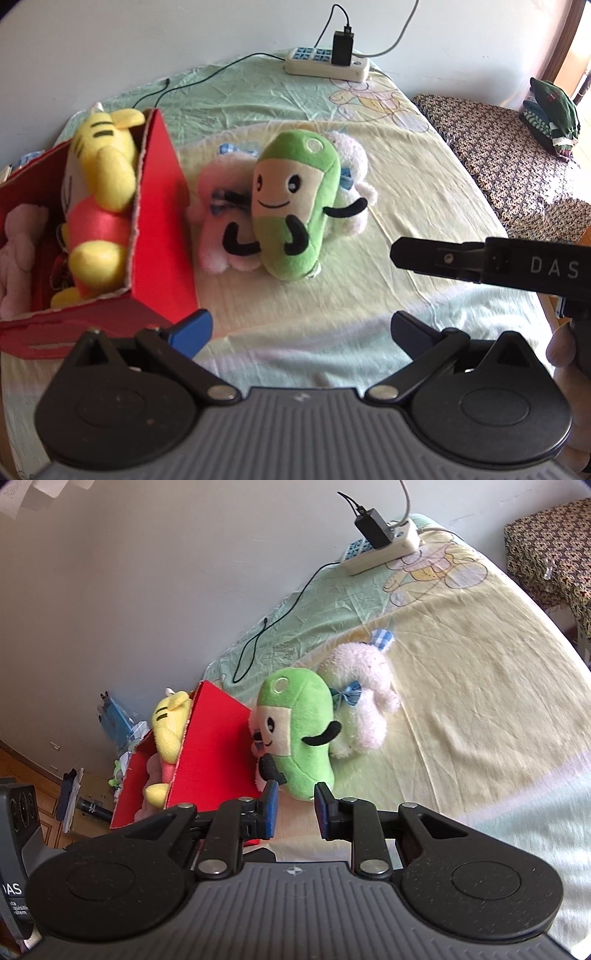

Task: Organize objects
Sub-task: 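Move the right gripper from the box to the green pickle plush, then close the right gripper on the green pickle plush's body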

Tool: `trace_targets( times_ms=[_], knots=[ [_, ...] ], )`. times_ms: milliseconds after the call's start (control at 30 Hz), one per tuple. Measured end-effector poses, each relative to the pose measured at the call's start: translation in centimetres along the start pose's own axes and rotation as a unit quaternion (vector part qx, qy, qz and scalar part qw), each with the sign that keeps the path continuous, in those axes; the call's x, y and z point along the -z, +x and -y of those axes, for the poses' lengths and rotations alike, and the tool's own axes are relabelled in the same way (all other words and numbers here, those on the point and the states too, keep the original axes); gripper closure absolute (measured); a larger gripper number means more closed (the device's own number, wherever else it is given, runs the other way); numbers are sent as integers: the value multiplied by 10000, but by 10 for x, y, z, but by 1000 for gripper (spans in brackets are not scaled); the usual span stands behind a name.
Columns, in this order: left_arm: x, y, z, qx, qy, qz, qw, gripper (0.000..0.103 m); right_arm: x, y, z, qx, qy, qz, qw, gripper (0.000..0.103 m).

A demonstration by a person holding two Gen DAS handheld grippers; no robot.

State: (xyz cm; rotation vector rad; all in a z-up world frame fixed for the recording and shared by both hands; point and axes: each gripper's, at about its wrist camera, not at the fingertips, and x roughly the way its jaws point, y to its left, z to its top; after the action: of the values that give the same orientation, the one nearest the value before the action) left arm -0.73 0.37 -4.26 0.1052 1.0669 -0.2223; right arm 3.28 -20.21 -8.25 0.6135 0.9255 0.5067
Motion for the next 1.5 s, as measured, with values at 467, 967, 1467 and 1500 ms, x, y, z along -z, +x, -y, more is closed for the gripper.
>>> trace_targets(
  times_ms=[467,967,1467,1500],
  knots=[
    [-7,30,1,265,214,-66,9994,0,-6,15,15,102,320,53,9994,78],
    [-23,60,1,430,527,327,9971,0,-35,42,6,-224,161,188,9994,68],
    [-51,98,-12,381,357,81,9986,0,-49,84,1,-179,-10,-104,9998,53],
    [-52,100,-13,393,322,62,9987,0,-50,86,1,-183,0,-102,9998,50]
  ],
)
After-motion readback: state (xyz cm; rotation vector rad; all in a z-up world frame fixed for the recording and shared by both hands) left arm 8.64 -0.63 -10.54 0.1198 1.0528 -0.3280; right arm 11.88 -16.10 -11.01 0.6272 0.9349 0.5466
